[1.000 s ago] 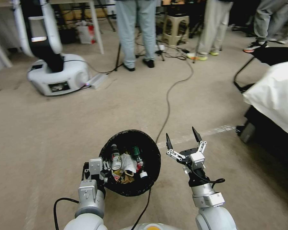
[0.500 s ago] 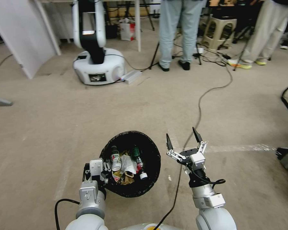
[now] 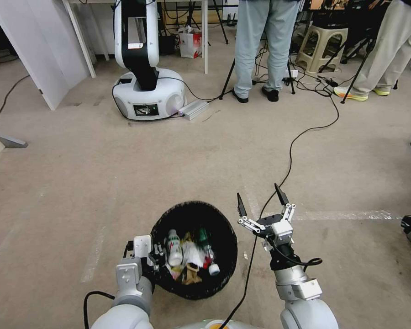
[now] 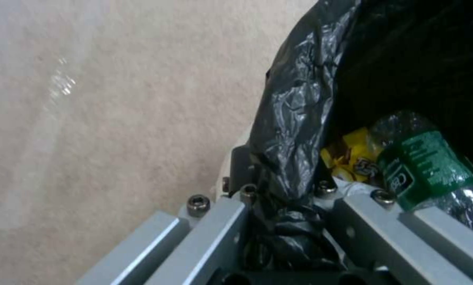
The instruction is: Pick up the trash bin, then pick up the garbage from the floor and place it into the trash bin.
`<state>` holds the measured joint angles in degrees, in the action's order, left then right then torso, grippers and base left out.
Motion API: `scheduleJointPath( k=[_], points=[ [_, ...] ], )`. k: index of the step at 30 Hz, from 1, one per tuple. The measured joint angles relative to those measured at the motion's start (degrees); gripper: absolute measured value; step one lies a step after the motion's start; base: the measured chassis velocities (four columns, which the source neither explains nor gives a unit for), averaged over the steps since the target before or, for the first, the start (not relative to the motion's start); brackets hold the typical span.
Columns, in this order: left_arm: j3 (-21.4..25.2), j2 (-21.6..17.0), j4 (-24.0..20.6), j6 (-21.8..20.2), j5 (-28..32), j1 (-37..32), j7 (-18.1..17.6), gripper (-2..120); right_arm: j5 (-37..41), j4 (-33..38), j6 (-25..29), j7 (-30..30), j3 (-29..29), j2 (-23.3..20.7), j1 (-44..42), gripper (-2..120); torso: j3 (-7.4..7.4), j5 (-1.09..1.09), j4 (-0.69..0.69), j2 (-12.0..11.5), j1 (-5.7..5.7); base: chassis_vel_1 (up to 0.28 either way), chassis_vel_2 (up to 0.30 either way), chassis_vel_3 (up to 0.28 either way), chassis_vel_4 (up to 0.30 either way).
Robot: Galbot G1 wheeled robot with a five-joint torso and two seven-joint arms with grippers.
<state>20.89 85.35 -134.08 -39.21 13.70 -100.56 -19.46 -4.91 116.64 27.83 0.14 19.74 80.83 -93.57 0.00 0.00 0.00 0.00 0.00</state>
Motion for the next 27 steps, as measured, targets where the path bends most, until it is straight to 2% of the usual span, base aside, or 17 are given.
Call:
scheduleJointPath(
  k=[7,17,20,23,24,26,27],
  points=[
    [0.6,0.0,2.0,-2.9,5.9,2.2,-1.1,0,-0.1,-0.5,0.5,-0.3,0.2,-0.2,-0.5,100,0.00,-0.01,0.00,0.0,0.00,0.000,0.000,0.000,0.000],
    [1.4,0.3,4.8,-3.2,6.9,3.9,-1.1,1,-0.6,-1.1,1.1,-0.6,0.2,0.1,-0.8,100,0.00,0.00,0.00,0.0,0.00,0.000,0.000,0.000,0.000],
    [1.4,0.6,5.5,-2.6,6.8,4.4,-0.1,14,-0.7,-1.2,1.3,-0.8,0.2,0.1,-0.9,100,0.00,0.00,0.01,0.0,0.00,0.000,0.000,0.000,0.000],
    [1.4,0.6,5.9,-2.3,6.6,4.7,0.3,19,-0.8,-1.3,1.4,-0.8,0.2,0.2,-1.0,100,0.00,0.00,0.00,0.0,0.00,0.000,0.000,0.000,0.000],
    [1.7,0.7,6.4,-1.3,6.2,5.1,1.0,36,-1.4,-1.4,2.0,-1.1,0.2,0.2,-1.7,100,0.00,0.00,0.01,0.0,0.00,0.000,0.000,0.000,0.000],
    [1.7,0.8,6.4,-0.5,6.1,5.3,1.4,48,-1.9,-1.7,2.5,-1.4,0.2,0.2,-2.2,100,0.00,0.00,0.00,0.0,0.00,0.000,0.000,0.000,0.000],
    [1.7,0.8,6.4,-0.5,6.1,5.3,1.4,48,-1.9,-1.7,2.5,-1.4,0.2,0.2,-2.2,100,0.00,0.00,0.00,0.0,0.00,0.000,0.000,0.000,0.000]
  ],
)
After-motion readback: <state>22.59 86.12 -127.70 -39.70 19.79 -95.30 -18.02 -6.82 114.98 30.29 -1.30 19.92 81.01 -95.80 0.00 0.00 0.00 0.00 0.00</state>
